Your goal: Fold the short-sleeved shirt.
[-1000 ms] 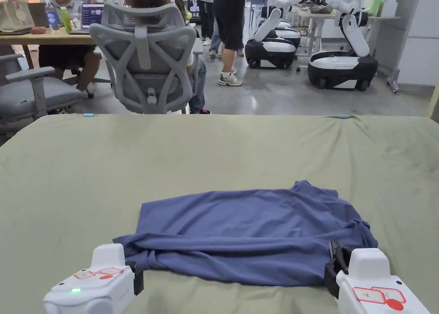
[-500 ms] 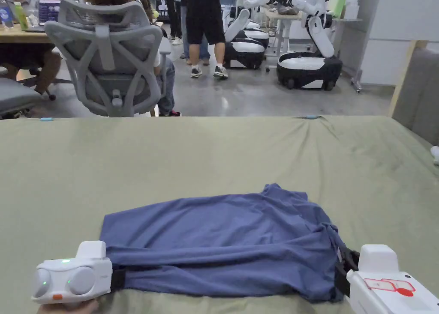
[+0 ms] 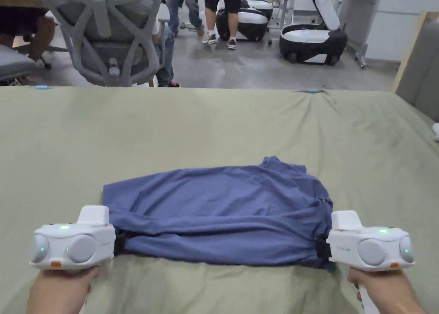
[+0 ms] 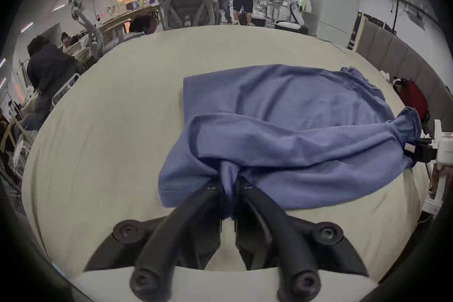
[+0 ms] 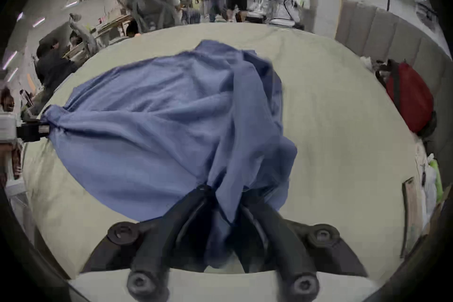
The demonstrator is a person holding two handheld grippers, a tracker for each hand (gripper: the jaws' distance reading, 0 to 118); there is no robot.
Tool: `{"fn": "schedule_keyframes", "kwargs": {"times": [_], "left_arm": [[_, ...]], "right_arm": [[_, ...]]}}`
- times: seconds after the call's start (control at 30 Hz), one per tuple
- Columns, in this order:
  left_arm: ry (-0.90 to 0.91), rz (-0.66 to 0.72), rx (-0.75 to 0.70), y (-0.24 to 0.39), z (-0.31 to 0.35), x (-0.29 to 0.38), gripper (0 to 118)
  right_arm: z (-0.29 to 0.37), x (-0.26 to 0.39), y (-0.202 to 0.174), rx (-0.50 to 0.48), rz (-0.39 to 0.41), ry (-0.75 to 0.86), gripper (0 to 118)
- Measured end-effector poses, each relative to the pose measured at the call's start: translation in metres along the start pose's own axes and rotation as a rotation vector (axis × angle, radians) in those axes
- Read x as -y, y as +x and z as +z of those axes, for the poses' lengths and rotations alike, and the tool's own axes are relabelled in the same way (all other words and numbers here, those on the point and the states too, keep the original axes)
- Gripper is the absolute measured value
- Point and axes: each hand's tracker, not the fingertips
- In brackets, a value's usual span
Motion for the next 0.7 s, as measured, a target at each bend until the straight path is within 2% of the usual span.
{"fn": "schedule_keyframes", "kwargs": {"times": [0.3,0.4,0.53,0.57,0.6,0.63,0.67,0.7], "left_arm": [[0.030,-0.019,0.125,-0.007,0.104,0.025,6],[0.005,0.012,0.147,-0.019,0.114,0.048,6],[-0.020,0.096,0.144,-0.028,0.088,0.075,8],[0.001,0.110,0.133,-0.026,0.088,0.080,13],[0.037,0.119,0.093,-0.025,0.088,0.082,29],[0.071,0.122,0.064,-0.022,0.097,0.083,67],[0.115,0.136,0.051,-0.020,0.107,0.084,92],[0.169,0.153,0.043,-0.017,0.120,0.084,104]], "right_arm": [[0.107,0.012,-0.007,0.030,0.030,0.063,9],[0.107,0.034,-0.006,0.032,0.006,0.008,9],[0.076,0.062,-0.014,-0.001,-0.028,-0.056,10],[0.075,0.065,-0.017,0.005,-0.026,-0.047,17],[0.082,0.063,-0.018,0.024,-0.039,-0.039,36],[0.092,0.061,-0.020,0.029,-0.057,-0.018,74],[0.105,0.056,-0.024,0.014,-0.073,0.047,92],[0.119,0.052,-0.032,0.017,-0.070,0.111,99]]}}
